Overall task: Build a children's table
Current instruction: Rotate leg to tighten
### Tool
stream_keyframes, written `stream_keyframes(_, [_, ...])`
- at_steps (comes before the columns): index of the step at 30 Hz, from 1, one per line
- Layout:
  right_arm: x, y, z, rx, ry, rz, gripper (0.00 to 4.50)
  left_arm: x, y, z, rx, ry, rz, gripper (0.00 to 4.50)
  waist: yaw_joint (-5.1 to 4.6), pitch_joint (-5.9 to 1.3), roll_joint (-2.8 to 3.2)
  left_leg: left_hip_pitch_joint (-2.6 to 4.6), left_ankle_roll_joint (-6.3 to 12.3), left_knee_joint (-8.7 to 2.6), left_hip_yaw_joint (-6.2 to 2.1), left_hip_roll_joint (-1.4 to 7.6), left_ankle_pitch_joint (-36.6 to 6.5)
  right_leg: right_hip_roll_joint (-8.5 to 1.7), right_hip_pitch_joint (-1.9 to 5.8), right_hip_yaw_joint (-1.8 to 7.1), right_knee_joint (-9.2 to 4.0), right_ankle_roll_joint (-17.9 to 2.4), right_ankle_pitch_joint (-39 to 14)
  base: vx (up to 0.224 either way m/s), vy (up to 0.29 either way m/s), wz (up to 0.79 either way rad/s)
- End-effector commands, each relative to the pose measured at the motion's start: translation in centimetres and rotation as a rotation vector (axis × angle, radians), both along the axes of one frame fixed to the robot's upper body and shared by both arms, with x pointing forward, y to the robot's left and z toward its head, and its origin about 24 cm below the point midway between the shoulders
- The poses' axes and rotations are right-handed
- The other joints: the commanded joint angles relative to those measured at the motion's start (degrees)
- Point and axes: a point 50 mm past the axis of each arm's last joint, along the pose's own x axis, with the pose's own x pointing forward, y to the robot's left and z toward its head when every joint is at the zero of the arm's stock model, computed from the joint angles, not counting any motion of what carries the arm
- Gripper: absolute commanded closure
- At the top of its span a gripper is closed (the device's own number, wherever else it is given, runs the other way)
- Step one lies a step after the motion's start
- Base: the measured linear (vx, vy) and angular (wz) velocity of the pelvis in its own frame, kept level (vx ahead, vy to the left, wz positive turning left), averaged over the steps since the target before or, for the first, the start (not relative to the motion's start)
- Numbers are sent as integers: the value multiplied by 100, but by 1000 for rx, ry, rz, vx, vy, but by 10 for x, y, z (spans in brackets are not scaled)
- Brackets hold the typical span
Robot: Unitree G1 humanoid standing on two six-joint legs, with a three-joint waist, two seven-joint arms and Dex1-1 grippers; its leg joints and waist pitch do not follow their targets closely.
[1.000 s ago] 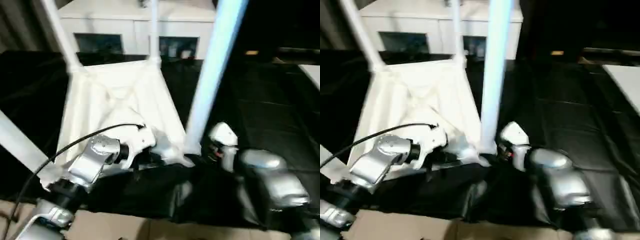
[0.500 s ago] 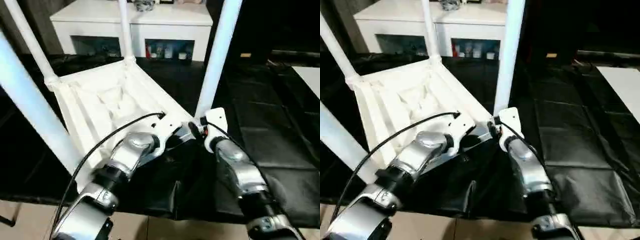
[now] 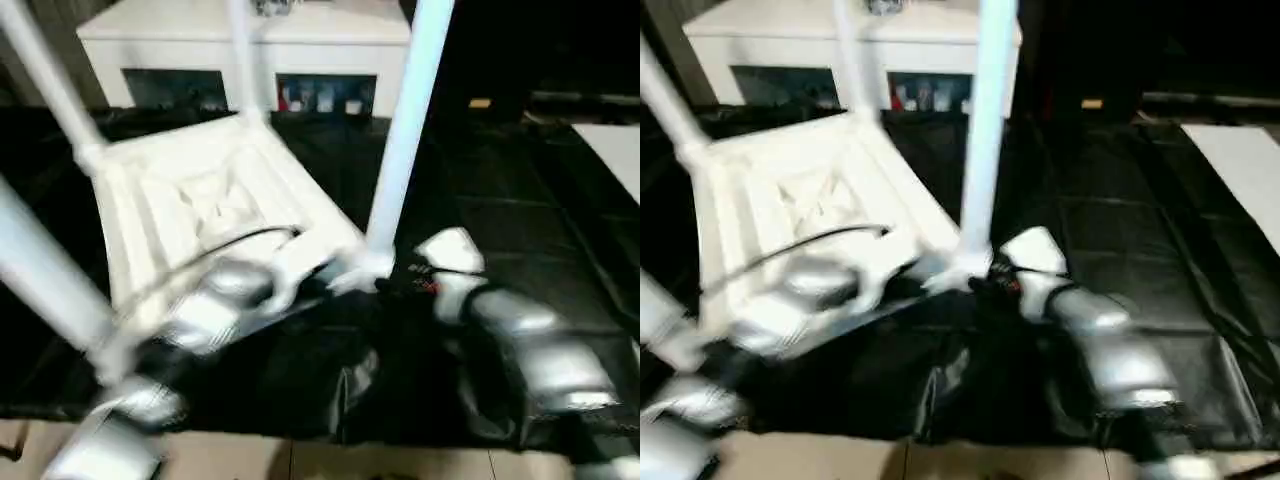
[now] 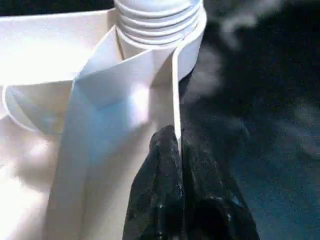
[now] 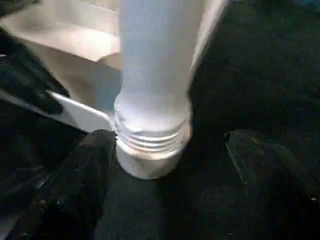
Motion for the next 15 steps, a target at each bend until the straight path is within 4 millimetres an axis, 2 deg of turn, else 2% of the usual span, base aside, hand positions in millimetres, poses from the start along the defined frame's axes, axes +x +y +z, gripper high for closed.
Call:
stream_keyframes(1, [-4, 6, 5, 50, 5, 86, 59, -20, -4, -14, 30, 102, -143, 450, 32, -317, -23, 43, 385, -434, -62, 238, -1727, -194, 255, 95, -335, -1446, -1166, 0, 0, 0])
stream_keyframes(5, [-5, 6, 0, 25, 30, 139, 59, -24, -2, -8, 15, 117, -169, 450, 67, -286, -12, 80, 290, -457, -46, 259, -1814, -171, 203, 102, -338, -1466, -1280, 0, 0, 0])
stream_keyframes(6, [-6, 6, -2, 13, 34, 154, 59, -24, -1, -7, 16, 112, -162, 450, 91, -280, -18, 91, 201, -461, -44, 248, -1917, -176, 195, 104, -348, -1407, -1486, 0, 0, 0])
stream_keyframes(9, [-8, 10, -7, -1, 47, 202, 59, -23, -1, -5, 15, 103, -162, 450, 104, -280, -21, 86, 141, -465, -46, 246, -1956, -185, 194, 116, -357, -1340, -1590, 0, 0, 0])
stream_keyframes(10, [-9, 11, -8, -2, 50, 213, 59, -23, -1, -4, 13, 103, -162, 450, 100, -289, -35, 68, 151, -460, -46, 237, -1886, -183, 209, 115, -349, -1317, -1528, 0, 0, 0])
stream_keyframes(11, [-9, 12, -8, -4, 50, 219, 85, -23, -1, -4, 12, 103, -162, 450, 104, -292, -34, 65, 160, -458, -46, 234, -1852, -182, 212, 115, -345, -1314, -1491, 0, 0, 0])
stream_keyframes(15, [-9, 14, -10, -5, 49, 237, 100, -23, 0, -3, 13, 101, -162, 450, 119, -301, -26, 54, 229, -446, -42, 230, -1664, -188, 228, 116, -330, -1332, -1305, 0, 0, 0])
